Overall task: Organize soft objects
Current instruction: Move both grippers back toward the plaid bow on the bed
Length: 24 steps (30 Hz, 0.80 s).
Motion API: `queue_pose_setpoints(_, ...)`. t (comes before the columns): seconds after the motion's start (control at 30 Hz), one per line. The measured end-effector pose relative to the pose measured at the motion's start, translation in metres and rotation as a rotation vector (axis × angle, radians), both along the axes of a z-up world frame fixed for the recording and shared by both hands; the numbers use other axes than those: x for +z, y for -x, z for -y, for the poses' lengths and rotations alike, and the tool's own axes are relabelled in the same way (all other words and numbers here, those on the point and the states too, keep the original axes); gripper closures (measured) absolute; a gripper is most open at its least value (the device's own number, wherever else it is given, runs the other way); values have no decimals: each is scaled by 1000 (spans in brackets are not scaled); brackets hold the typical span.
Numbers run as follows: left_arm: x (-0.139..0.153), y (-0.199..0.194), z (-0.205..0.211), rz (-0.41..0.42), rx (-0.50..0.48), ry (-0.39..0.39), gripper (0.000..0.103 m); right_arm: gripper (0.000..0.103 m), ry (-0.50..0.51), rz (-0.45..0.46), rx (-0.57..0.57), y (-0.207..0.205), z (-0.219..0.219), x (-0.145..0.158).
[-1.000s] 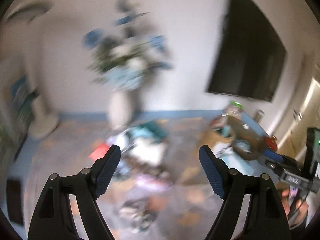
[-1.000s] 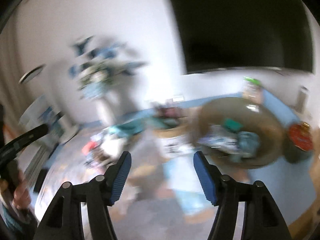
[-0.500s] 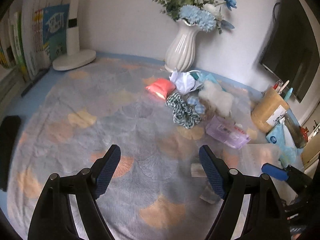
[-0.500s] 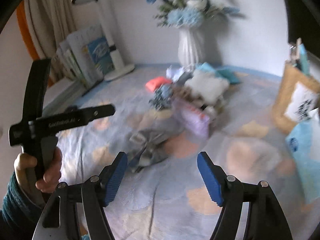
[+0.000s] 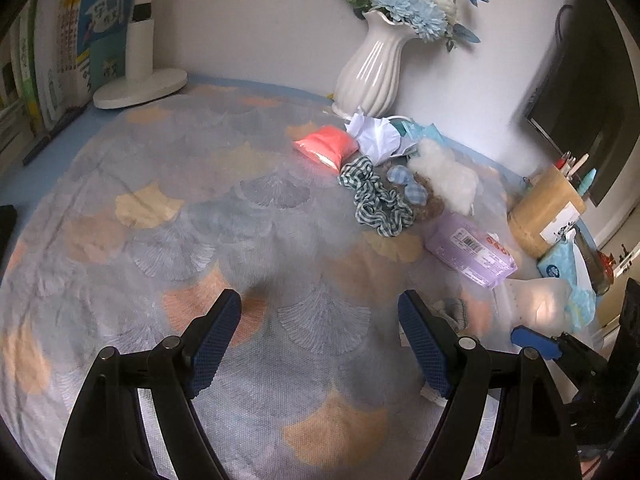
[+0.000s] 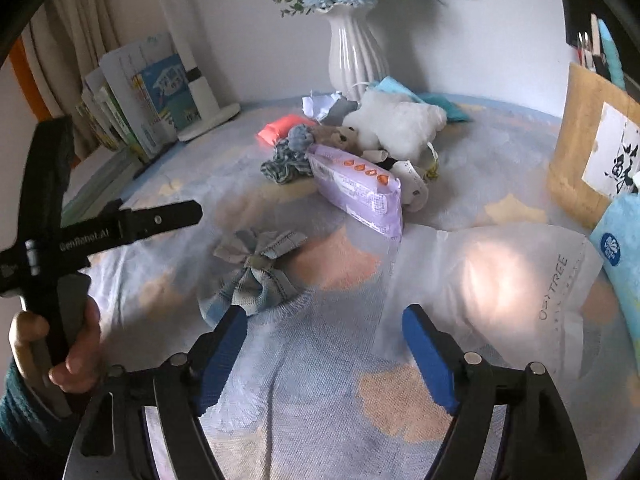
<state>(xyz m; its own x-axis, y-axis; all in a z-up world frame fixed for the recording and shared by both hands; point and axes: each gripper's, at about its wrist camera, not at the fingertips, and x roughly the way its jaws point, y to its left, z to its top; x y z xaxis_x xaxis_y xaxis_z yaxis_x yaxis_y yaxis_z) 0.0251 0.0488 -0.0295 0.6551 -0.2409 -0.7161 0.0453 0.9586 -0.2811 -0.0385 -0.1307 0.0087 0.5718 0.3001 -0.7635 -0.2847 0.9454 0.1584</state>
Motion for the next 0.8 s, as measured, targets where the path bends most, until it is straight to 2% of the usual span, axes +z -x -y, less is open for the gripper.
queue_pose_setpoints(0.17,1,1,4,8,-13,-19,23,23,1,3,12,-1,-2,1)
queue_pose_setpoints(0.33,1,1,4,0,-30,-12,23,23,-57,53,10,9,13,28)
queue_pose_setpoints(0.43,1,0,14,-29,-101,-13,23,21,-32,125,-34,19,34,54)
queue_pose_setpoints(0.5,4,4,29,-35,-167,-1,23,14,-3,142,-75,21,53,64)
queue_pose_setpoints(0.53,6,5,37,-35,-203,14,23,13,8,143,-90,22,60,66)
queue_pose_setpoints(0.6,10,7,57,-35,-261,9,23,11,10,109,-108,21,75,64)
queue_pose_setpoints(0.67,11,5,78,-42,-294,-36,23,10,-19,47,-85,17,80,56)
queue_pose_setpoints(0.73,6,0,94,-51,-307,-85,24,10,5,-17,-80,14,78,44)
queue_pose_setpoints(0.77,3,-2,100,-52,-305,-111,25,10,34,-28,-82,13,75,39)
queue_pose_setpoints(0.8,1,-3,104,-49,-299,-143,32,10,56,-32,-82,13,72,36)
